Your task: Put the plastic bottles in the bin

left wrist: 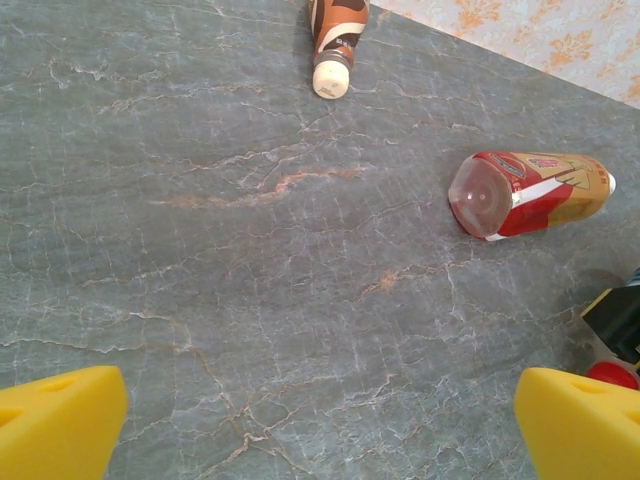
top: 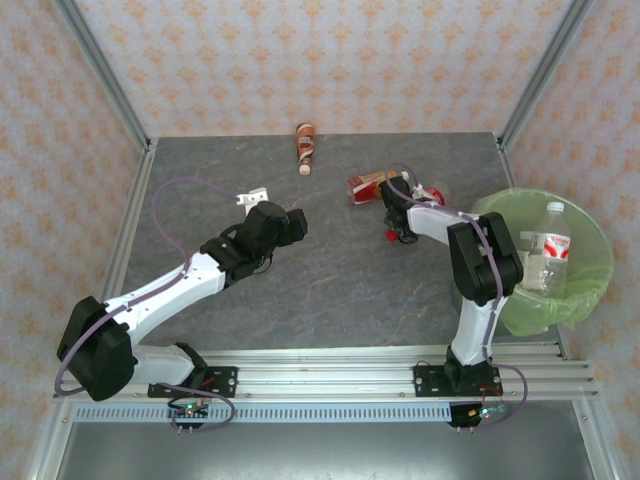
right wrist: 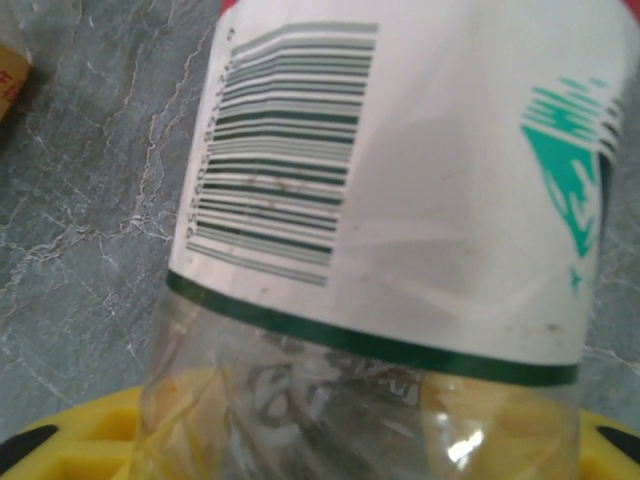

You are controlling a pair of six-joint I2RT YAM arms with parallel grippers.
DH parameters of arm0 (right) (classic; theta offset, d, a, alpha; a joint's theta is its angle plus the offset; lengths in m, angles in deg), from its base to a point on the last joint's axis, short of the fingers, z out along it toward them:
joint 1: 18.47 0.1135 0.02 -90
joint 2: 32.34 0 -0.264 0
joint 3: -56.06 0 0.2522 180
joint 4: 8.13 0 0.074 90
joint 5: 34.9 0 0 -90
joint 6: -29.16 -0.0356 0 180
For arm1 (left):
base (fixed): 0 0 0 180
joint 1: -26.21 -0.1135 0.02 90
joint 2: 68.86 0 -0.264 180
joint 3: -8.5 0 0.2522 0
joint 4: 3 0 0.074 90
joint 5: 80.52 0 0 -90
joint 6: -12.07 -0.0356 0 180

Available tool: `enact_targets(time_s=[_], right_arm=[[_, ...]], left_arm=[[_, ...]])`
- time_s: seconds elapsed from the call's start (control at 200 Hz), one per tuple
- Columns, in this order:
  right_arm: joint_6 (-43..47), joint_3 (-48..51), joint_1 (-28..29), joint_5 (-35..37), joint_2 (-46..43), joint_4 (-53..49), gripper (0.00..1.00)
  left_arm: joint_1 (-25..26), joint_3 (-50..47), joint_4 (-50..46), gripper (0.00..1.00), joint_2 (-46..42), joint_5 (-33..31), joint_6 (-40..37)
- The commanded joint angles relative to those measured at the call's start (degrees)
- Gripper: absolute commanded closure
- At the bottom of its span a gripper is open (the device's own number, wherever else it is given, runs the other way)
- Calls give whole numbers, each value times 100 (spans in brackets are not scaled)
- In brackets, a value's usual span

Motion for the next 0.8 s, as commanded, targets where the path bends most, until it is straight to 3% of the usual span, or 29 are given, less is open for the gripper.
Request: enact_targets(time_s=[0.0,0.16,0.5,0.626,0.796], right_arm=[[99,281,-27,284,-493,341,56],[312,696,-31,380,-950,642,61],[1332,1392,137,-130,-2235,1274,77],[1558,1563,168,-577,-2771,1462,82],[1926,1798,208,-1412,-3537,1958,97]], left_arm=[[-33,-101,-58,0,-108,-211,110],[-38,-92,-21,0,-73,-166,117],[-31,-141,109,0,-111,-22,143],[-33,-126,102,0,-95,18,140],[-35,-121,115,0,-89,55,176]])
